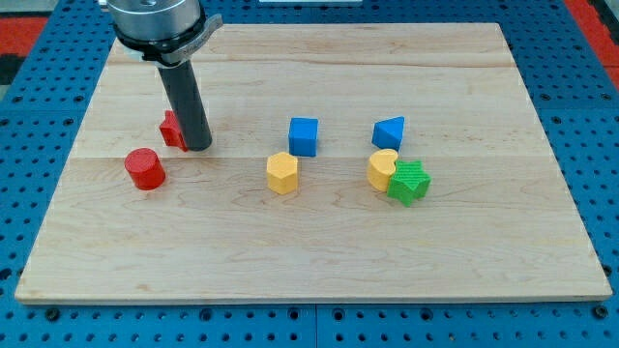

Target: Push the red star towards the center left

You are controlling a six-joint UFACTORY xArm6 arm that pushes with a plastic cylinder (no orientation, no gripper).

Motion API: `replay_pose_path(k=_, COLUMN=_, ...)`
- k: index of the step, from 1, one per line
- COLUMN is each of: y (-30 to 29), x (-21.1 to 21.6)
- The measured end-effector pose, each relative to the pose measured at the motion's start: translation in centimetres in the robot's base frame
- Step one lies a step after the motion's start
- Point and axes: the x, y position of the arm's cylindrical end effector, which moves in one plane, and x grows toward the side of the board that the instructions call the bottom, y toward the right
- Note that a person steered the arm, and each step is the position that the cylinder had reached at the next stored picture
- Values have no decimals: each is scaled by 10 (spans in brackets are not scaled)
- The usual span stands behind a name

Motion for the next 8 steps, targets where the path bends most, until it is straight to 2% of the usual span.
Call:
replay_pose_path(k=2, y=7, x=-5)
replay_pose_path(k=3, y=42, x=-6)
replay_pose_path(k=4, y=52, x=-12)
replay_pose_path(k=8, y=2, x=-35)
